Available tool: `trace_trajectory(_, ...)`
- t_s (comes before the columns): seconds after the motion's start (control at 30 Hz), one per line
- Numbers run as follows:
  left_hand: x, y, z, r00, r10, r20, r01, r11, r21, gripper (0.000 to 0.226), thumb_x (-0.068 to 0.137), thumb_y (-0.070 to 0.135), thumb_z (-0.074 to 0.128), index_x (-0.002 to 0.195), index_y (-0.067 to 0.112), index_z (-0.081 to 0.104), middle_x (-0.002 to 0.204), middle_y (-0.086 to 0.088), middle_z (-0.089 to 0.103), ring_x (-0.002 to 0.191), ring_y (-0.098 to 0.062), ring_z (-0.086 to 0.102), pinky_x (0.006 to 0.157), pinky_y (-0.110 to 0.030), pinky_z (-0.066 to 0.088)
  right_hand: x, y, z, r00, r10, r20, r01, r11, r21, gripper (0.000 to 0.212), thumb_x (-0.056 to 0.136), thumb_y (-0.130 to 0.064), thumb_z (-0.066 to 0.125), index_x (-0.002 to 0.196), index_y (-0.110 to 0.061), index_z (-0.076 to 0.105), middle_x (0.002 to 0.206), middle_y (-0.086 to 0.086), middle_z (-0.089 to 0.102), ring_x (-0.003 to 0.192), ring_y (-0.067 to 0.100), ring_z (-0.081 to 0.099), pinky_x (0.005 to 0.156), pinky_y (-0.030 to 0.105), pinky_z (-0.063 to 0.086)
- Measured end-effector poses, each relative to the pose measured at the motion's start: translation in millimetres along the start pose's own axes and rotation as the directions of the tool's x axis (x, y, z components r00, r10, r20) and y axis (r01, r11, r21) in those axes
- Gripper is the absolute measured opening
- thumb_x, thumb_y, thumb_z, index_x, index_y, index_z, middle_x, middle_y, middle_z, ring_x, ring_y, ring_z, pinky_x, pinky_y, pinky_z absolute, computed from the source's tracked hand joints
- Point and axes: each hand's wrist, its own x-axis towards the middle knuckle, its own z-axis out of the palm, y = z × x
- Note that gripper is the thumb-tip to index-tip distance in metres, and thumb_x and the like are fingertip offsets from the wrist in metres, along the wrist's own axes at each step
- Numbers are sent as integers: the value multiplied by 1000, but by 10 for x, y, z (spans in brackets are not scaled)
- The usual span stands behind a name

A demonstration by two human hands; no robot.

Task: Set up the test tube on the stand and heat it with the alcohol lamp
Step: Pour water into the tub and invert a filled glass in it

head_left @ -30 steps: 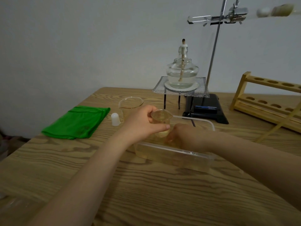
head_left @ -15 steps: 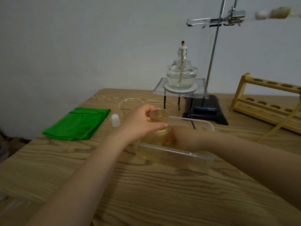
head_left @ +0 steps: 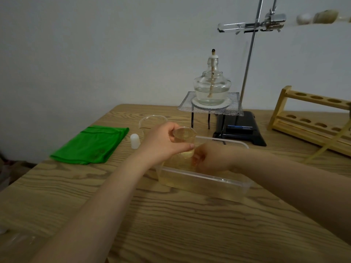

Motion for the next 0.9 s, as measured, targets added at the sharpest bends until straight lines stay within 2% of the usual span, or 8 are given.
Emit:
trace_trajectory(0.1, 13, -18, 3, 1000, -9, -8, 9, 1000, -3, 37, 65, 36, 82, 94, 28, 60, 74, 17, 62, 68, 9, 59, 58, -9, 39, -49, 20, -39, 999, 30, 19, -33, 980, 197, 14, 80, -9, 70, 91, -14, 63, 81, -1, 61, 72, 12, 59, 64, 22, 51)
trace_trajectory(0.17, 19, -23, 7, 1000, -12, -17, 12, 1000, -5, 38, 64, 38, 82, 94, 28, 60, 84, 15, 66, 79, 0, 62, 64, -16, 42, -93, 24, -68, 998, 54, 40, -62, 962, 267, 15, 80, -4, 70, 93, -9, 64, 82, 5, 64, 66, 13, 59, 63, 23, 52)
trace_trajectory(0.3, 10, -10, 18, 1000, -10, -27, 10, 1000, 11, 39, 64, 39, 82, 94, 27, 61, 84, 15, 64, 76, 1, 59, 62, -15, 39, -159, 70, -172, 997, 69, -20, -58, 937, 345, 22, 80, 2, 68, 101, -4, 66, 82, 14, 70, 60, 14, 64, 64, 28, 56)
trace_trajectory(0.37, 5, -7, 25, 1000, -6, -29, 7, 1000, 24, 38, 64, 40, 82, 94, 28, 60, 81, 16, 62, 72, 5, 56, 59, -13, 36, -194, 111, -224, 996, 79, -46, -54, 918, 394, 21, 82, 3, 66, 101, -5, 66, 79, 14, 71, 56, 11, 66, 57, 23, 57)
trace_trajectory(0.53, 2, -8, 44, 1000, -11, -28, 11, 1000, 7, 41, 63, 40, 82, 96, 29, 60, 85, 18, 62, 76, 4, 57, 61, -15, 38, -286, 218, -321, 991, 133, -33, -89, 804, 588, 15, 89, 5, 56, 98, -3, 65, 83, 21, 72, 63, 19, 70, 56, 24, 59)
trace_trajectory(0.63, -2, -19, 59, 1000, -12, -28, 12, 1000, -3, 41, 62, 39, 83, 94, 34, 57, 89, 18, 63, 82, 3, 59, 65, -14, 41, -329, 234, -368, 990, 133, -42, -79, 783, 618, 16, 90, 5, 55, 99, -3, 66, 82, 20, 72, 65, 19, 71, 54, 23, 58)
trace_trajectory(0.77, -8, -36, 73, 999, -3, -34, 3, 1000, 1, 45, 61, 38, 84, 97, 33, 57, 93, 18, 62, 87, 5, 57, 68, -12, 41, -358, 236, -427, 987, 131, -91, -52, 807, 589, 18, 92, 3, 52, 100, -4, 67, 76, 16, 68, 52, 13, 66, 47, 19, 52)
trace_trajectory(0.9, -20, -46, 87, 1000, -9, -27, 9, 1000, -2, 47, 60, 41, 84, 100, 34, 59, 93, 20, 62, 88, 8, 56, 69, -12, 40, -350, 264, -458, 981, 158, -111, -63, 804, 591, 20, 93, 2, 49, 102, -4, 66, 75, 16, 62, 56, 18, 56, 61, 30, 45)
